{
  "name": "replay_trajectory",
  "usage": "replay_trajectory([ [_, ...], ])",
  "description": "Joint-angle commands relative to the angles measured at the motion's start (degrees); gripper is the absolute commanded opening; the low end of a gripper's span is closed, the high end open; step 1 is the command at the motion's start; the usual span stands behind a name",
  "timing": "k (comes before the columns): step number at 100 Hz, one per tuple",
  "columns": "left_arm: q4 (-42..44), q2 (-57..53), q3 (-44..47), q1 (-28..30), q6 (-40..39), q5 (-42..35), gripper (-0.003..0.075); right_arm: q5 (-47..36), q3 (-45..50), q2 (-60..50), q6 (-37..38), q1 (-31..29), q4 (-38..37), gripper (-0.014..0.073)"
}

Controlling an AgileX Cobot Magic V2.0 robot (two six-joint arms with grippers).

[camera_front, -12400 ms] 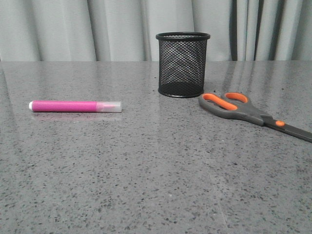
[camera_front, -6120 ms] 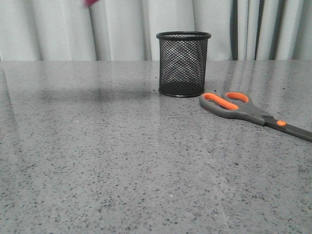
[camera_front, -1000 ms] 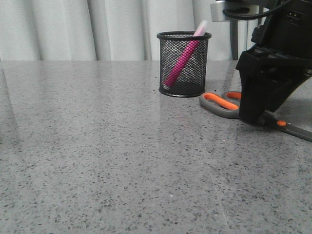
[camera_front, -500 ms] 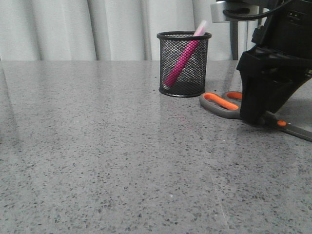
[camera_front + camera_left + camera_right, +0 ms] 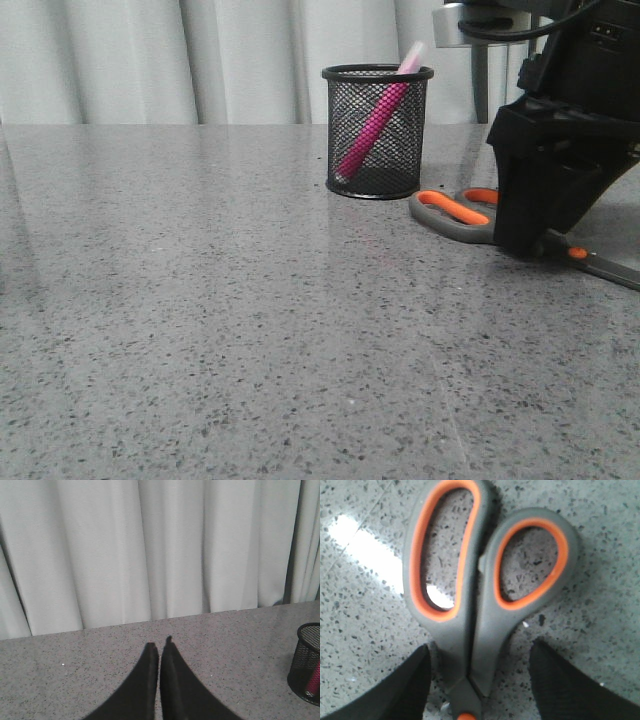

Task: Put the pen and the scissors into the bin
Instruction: 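Lift the scissors with the right gripper and carry them above the mesh cup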

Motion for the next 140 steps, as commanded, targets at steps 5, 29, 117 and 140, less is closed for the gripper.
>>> replay_trajectory([
  [5,-1.61,-0.06,-1.62,0.07,-0.61,-1.75,-0.0018,-0.56,-1.84,-1.86,-0.10,0.13,0.40,0.0390],
  [29,-1.61,-0.06,-1.62,0.07,-0.61,-1.75,-0.0018,0.93,-1.84,-0.43,-0.10,0.13,0.40,0.0390],
  [117,-1.61,-0.06,-1.62,0.07,-0.61,-2.21,-0.0019,5.61,-1.84,-4.52,-0.10,2.41,1.56,-0.0075],
  [140,-1.61,-0.06,-1.62,0.07,-0.61,-2.21,-0.0019,-9.79,-1.74,-17.48,-0.10,2.41,3.11,-0.0075],
])
